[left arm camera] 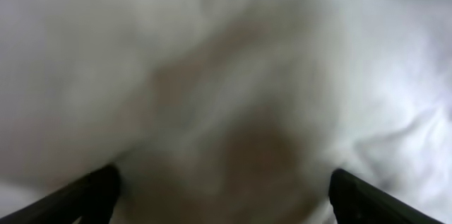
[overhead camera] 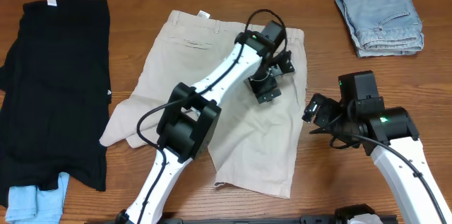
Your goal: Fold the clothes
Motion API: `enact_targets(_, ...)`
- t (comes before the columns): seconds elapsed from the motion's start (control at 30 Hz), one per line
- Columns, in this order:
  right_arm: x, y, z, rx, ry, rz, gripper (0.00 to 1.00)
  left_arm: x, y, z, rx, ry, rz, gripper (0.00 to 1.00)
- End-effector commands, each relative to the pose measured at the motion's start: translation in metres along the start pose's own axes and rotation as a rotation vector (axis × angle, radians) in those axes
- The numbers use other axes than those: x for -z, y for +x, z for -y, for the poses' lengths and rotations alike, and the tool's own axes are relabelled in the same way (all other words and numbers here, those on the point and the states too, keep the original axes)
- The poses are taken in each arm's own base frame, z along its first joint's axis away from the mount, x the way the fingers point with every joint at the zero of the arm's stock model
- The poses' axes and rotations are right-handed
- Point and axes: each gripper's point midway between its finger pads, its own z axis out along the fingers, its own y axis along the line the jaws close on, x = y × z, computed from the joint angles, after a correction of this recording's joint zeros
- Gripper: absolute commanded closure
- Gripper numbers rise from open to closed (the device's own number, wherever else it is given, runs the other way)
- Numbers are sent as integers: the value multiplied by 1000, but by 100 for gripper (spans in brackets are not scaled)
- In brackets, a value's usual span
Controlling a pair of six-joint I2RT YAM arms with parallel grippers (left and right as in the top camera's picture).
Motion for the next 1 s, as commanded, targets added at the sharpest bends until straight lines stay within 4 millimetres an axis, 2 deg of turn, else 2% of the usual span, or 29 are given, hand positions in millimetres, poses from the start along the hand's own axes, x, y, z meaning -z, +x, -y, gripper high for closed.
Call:
enact_targets(0.0,6,-7,-3,1,-15,24,0,-18,-2,-12,36,-42,10,2)
enact_targets(0.1,6,-7,-3,1,-14,23,0,-23,-1,-47,130,-145,40,0)
enact_targets(0.2,6,-7,-3,1,-12,21,0,-30,13,-86,265,-214,60,0)
enact_targets(0.33,6,-5,-2,1,-10,16,0,-41,66,-145,523,-265,48,0)
enact_targets(0.4,6,-5,-3,1,-14,15,0,-37,96,-174,649,-284,55,0)
enact_targets(0.47,6,-7,-5,6,-22,21,0,-23,123,-204,773,-310,77,0)
enact_targets(0.57,6,-11,-14,60,-66,36,0,19,152,-248,935,-332,150,0)
enact_targets(0.7,7,-16,-34,130,-163,46,0,98,152,-286,1010,-286,332,0)
enact_targets(0.8,9,-13,-50,178,-241,30,0,162,145,-292,1029,-270,437,0)
enact_targets(0.97,10,-3,-80,256,-334,17,0,263,130,-273,1024,-306,576,0)
